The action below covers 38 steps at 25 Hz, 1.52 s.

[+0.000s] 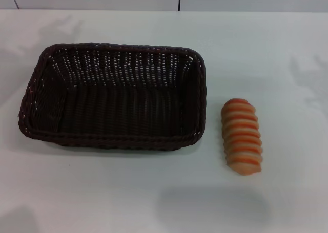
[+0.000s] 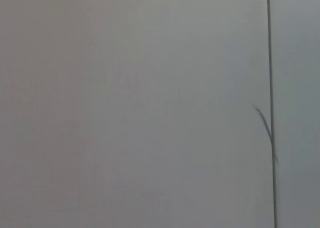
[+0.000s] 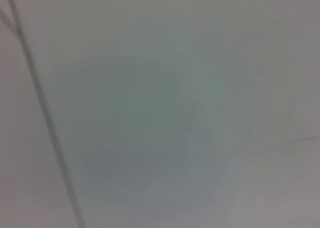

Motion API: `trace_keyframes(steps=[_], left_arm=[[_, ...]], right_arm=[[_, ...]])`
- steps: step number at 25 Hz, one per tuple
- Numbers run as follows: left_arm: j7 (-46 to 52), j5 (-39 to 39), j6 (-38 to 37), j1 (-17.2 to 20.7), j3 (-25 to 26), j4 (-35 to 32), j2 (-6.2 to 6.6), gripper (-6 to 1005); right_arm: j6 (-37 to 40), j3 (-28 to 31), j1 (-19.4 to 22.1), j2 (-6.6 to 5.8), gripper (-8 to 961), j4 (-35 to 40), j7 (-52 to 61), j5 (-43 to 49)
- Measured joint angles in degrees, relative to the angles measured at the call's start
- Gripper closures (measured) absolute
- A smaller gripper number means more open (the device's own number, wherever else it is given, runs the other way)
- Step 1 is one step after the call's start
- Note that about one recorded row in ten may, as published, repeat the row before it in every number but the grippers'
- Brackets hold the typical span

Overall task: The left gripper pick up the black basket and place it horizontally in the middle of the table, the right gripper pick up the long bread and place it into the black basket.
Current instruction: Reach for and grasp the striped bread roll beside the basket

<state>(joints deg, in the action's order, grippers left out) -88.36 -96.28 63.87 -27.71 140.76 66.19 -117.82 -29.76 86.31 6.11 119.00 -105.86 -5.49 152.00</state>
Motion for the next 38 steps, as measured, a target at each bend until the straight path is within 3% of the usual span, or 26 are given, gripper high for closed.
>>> trace_keyframes(steps=[10,20,31,38], left_arm=[[-1.3,1.6,-0.8,0.5,0.7,0.4,0.11,665],[-3.8,1.6,-1.8,0.4,0.2,-0.2,-0.02,666],[-4.5,1.7,-1.8,0.7,0.4,-0.5,0.04,666],[-4.5,1.8,-1.6,0.8,0.5,-0.4,0.05,666]], right_arm=[[-25.7,4.0,-10.9,-0.11,344,-2.9,1.8,-0.1],[-39.6,5.5,-19.0,-0.15,344,2.6,3.0,-2.3],[-43.1,5.9,-24.0,-0.13,345,12.6,1.7,-6.6],[-44.1,5.9,-25.0,-0.16,345,14.7,1.7,-7.3]])
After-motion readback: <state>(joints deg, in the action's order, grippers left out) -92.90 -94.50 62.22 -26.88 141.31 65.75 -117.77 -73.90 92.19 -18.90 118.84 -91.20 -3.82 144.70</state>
